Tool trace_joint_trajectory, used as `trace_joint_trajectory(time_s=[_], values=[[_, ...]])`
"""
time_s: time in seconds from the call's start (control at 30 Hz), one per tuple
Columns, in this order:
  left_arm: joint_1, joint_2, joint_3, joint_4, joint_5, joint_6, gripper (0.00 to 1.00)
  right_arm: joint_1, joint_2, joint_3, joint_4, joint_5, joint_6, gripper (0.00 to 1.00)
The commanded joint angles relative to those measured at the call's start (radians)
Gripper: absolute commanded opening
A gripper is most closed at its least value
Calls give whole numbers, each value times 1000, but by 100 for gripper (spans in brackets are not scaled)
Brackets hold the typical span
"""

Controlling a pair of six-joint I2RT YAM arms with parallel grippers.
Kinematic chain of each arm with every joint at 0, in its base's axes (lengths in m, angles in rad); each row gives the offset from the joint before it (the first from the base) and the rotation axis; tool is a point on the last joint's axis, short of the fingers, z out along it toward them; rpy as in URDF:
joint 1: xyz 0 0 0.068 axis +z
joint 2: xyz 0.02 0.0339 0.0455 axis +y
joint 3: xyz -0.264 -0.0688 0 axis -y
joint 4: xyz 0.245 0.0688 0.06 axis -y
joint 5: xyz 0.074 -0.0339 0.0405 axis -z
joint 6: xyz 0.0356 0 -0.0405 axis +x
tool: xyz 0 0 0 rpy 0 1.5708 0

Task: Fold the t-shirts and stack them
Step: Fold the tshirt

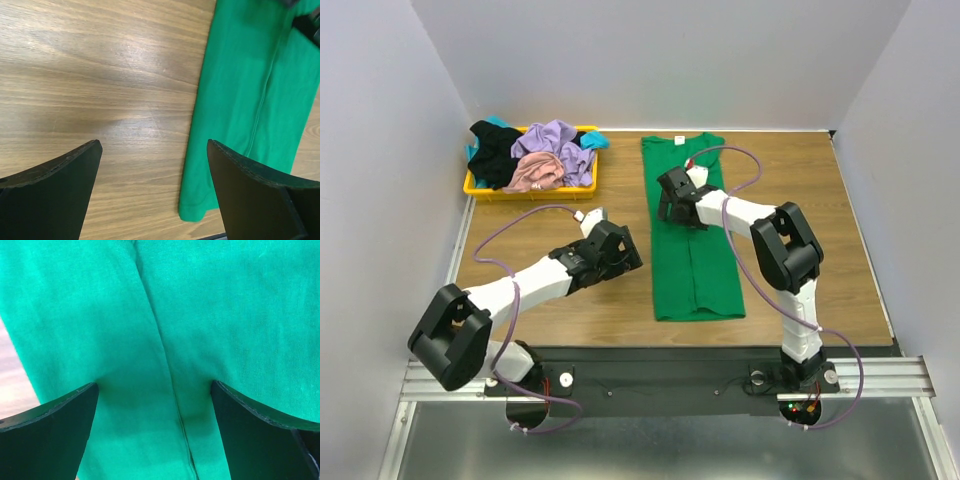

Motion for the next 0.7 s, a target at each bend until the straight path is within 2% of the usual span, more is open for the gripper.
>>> trace_joint_trajectory(time_s=[0.0, 0.1, 0.27, 0.47, 0.5, 0.67], values=[[-16, 15, 39, -1, 17, 12, 98, -5, 56, 20, 12, -140, 52, 100], [-35, 7, 4, 27, 69, -5, 98, -4, -26, -7, 12, -135, 35, 100], [-110, 4, -39, 88, 110, -10, 98, -4, -311, -143, 21, -122, 6, 100], [-203, 39, -74, 127, 123, -39, 98, -4, -610, -544, 21, -79, 44, 100], [-208, 47, -84, 130, 121, -47, 96, -5, -701, -591, 21, -85, 54, 100], [-262, 67, -107, 144, 124, -68, 80, -5, -944, -878, 20, -163, 96, 100]])
